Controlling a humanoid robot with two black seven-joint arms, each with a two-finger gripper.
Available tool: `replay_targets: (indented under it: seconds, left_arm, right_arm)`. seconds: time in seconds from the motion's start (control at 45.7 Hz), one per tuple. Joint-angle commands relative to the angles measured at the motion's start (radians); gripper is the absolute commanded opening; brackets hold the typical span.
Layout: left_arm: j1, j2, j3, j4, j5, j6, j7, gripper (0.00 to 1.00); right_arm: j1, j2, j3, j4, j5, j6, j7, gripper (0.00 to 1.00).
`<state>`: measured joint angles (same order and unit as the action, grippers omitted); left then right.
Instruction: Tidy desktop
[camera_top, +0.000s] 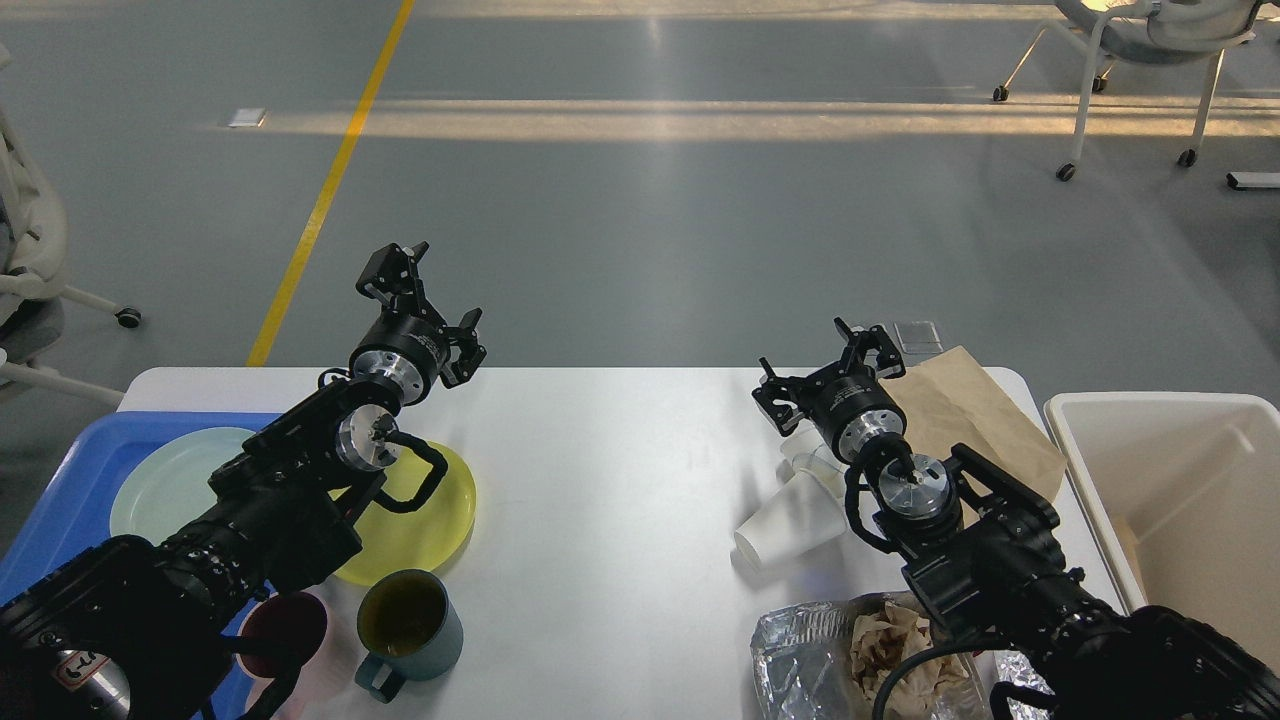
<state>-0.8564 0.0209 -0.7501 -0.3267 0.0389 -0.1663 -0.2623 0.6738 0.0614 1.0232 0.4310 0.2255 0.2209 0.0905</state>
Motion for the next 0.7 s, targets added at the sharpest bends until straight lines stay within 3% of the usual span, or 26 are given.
replay_targets:
  seconds: [0.0, 0.503, 0.591, 0.678]
  left_arm:
    - [0.004, 0.002, 0.0, 0.0, -0.002, -0.002, 0.0, 0.99]
    - [0.0, 0.002, 0.028, 0.003, 0.001, -0.002, 0.0, 0.99]
    - [-0.013, 0.002, 0.087, 0.009, 0.001, -0.002, -0.002, 0.99]
    - [-0.05, 0.004, 0.23, 0.012, -0.004, -0.002, -0.002, 0.99]
  right_arm:
    - [0.001, 0.0, 0.0, 0.0, 0.0, 0.0, 0.0, 1.0]
    - [0.0, 0.0, 0.0, 0.0, 0.0, 0.0, 0.0, 1.0]
    - [0.0, 0.0, 0.0, 0.0, 0.0, 0.0, 0.0, 1.0]
    - [0.001, 0.0, 0.0, 0.0, 0.0, 0.0, 0.0, 1.0]
